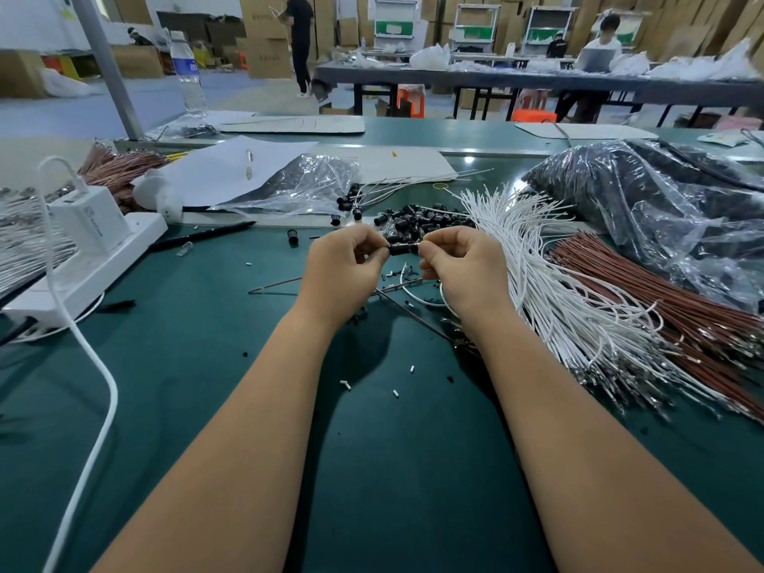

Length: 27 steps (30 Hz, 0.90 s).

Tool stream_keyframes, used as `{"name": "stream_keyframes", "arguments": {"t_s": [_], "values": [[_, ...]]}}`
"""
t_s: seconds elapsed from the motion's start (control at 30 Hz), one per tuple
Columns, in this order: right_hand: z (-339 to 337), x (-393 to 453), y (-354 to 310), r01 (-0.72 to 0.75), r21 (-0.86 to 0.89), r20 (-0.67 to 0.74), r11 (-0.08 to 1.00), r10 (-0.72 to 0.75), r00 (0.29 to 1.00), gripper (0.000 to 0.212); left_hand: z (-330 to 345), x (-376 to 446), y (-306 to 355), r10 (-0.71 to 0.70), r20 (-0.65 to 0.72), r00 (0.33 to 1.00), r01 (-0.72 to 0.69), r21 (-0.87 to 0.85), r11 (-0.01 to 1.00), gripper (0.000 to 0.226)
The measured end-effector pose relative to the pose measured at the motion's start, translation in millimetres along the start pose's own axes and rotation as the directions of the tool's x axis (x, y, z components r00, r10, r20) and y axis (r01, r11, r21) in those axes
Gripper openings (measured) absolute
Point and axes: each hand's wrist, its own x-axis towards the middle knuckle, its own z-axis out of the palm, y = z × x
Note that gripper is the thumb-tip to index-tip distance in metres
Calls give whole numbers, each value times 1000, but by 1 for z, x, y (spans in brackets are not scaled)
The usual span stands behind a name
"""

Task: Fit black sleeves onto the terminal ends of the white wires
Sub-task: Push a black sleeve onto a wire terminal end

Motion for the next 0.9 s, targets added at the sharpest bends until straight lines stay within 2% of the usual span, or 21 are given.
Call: {"name": "stream_keyframes", "arguments": {"t_s": [0.2,0.4,0.63,0.77,0.9], "values": [[0,0,1,-1,27,39,1000,0,999,20,-2,1,-5,12,-5,1000,-12,51,999,5],[3,1,1,55,-33,-4,998,-56,998,24,-1,1,-7,17,22,1000,-18,49,999,7],[7,-4,0,102,-99,39,990,-98,994,22,2,-1,-7,-10,46,999,10,-4,1000,9],[7,-4,-1,96,-103,39,990,-93,995,20,0,0,-6,-55,71,996,62,-101,993,11],[9,-5,-2,115,-139,70,984,-106,992,24,0,0,-5,-75,88,993,86,-124,989,8]]}}
